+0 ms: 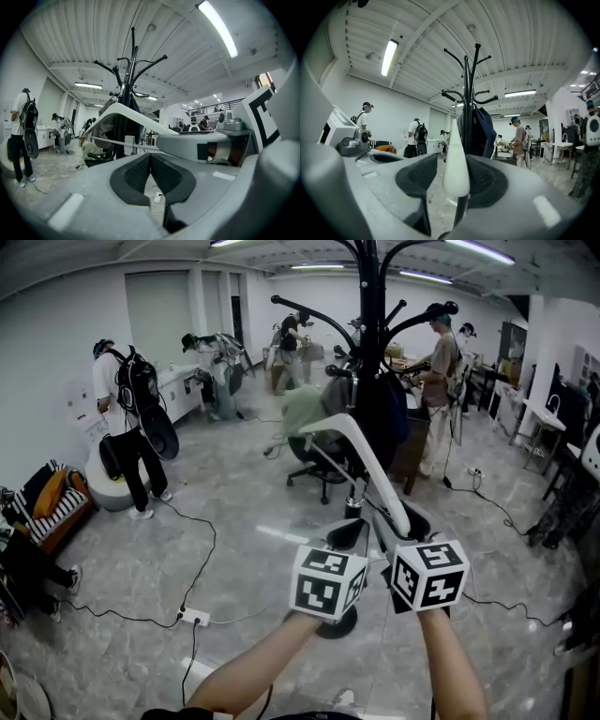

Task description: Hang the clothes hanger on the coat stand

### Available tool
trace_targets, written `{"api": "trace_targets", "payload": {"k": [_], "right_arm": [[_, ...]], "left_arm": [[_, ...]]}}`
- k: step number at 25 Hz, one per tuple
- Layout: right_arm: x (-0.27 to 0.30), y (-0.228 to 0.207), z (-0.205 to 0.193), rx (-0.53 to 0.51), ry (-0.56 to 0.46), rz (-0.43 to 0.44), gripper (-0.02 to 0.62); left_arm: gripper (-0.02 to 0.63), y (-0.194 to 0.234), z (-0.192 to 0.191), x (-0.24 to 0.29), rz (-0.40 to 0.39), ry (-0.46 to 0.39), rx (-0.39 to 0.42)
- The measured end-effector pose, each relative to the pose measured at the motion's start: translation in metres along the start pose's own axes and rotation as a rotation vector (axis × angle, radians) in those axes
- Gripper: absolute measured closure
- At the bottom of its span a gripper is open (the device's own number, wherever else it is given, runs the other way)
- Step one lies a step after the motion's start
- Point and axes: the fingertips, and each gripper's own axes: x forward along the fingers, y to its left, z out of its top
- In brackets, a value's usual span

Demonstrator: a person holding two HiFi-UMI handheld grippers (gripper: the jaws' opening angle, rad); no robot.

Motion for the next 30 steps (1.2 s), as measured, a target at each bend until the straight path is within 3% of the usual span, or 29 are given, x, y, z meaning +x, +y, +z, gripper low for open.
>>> {"api": "trace_targets", "payload": {"k": [16, 28, 30], "right_arm": [[-0.038, 0.007, -0.006, 0.002, 0.006, -0.083, 0.416], [-0.064, 0.033, -0.021, 0.007, 0.032, -0.091, 0.417], [-0.067, 0.035, -0.022, 0.004, 0.032, -0.095, 0.448]], "left_arm": [[0.601, -0.024, 0.000, -0.024, -0.072, -0.009, 0.015], [0.600, -0.037, -0.011, -0.049, -0.099, -0.003, 0.016], [0.601, -0.038, -0.010, -0.052, -0.098, -0.005, 0.016]]}}
